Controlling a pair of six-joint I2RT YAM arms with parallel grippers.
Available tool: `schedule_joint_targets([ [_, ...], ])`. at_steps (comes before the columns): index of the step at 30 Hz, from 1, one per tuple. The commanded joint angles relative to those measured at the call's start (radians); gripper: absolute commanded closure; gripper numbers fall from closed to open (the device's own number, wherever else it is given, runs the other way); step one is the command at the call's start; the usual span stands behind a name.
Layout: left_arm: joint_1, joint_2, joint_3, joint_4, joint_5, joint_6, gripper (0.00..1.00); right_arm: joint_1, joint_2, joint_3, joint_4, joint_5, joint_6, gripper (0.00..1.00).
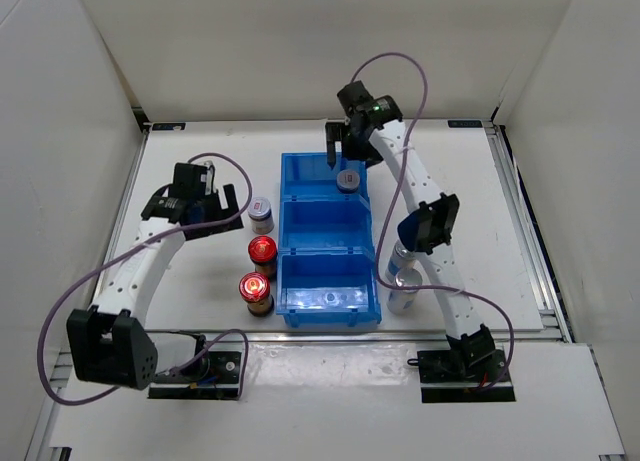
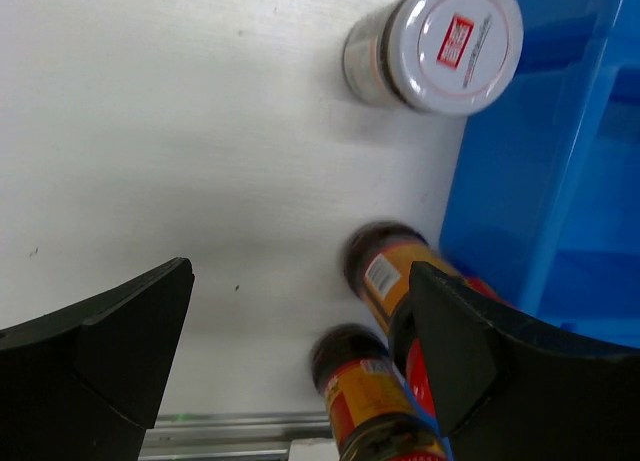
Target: Organize the condiment bottles
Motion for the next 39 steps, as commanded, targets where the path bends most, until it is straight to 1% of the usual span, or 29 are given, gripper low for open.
schedule_joint_targets([
  [1,0.013,0.057,0.069,0.086,0.045,-0.012,0.0,-0.004,-0.17,0.09,-0.207,0.019,-0.005,0.0],
  [2,0.004,0.098,0.099,0.116,0.045,-0.012,0.0,-0.015,-0.2,0.09,-0.207,0.02,-0.019,0.0],
  [4,-0.03,0.155,0.142,0.127,0.023,0.012,0.0,-0.027,-0.245,0.056,-0.207,0.009,-0.019,0.0],
  [5,-0.041,0.184,0.188,0.127,0.014,0.023,0.0,-0.027,-0.254,0.047,-0.207,-0.002,-0.019,0.0],
  [7,-0.064,0.256,0.224,0.152,0.003,0.034,0.0,-0.038,-0.274,0.035,-0.207,-0.002,-0.03,0.0],
  [10,-0.064,0.341,0.262,0.193,0.054,0.043,0.0,-0.078,-0.293,0.015,-0.207,-0.002,-0.03,0.0],
  [13,-0.064,0.404,0.294,0.218,0.078,0.055,0.0,-0.102,-0.307,-0.007,-0.207,-0.034,-0.048,0.0],
  [18,-0.064,0.471,0.304,0.256,0.121,0.023,0.0,-0.149,-0.353,-0.062,-0.207,-0.043,-0.048,0.0],
  [22,-0.075,0.516,0.282,0.293,0.144,0.023,0.0,-0.188,-0.386,-0.103,-0.207,-0.054,-0.048,0.0],
  [29,-0.096,0.547,0.272,0.302,0.154,0.023,0.0,-0.241,-0.396,-0.126,-0.207,-0.085,-0.048,0.0],
  [33,-0.105,0.547,0.233,0.302,0.144,0.014,0.08,-0.261,-0.396,-0.136,-0.198,-0.112,-0.048,0.0],
  [36,-0.105,0.525,0.221,0.293,0.121,0.014,0.23,-0.28,-0.396,-0.145,-0.198,-0.122,-0.048,0.0],
  [37,-0.105,0.525,0.221,0.293,0.108,0.023,0.33,-0.281,-0.396,-0.145,-0.198,-0.131,-0.048,0.0],
  [39,-0.105,0.513,0.221,0.282,0.083,0.023,0.44,-0.29,-0.396,-0.145,-0.198,-0.131,-0.048,0.0],
])
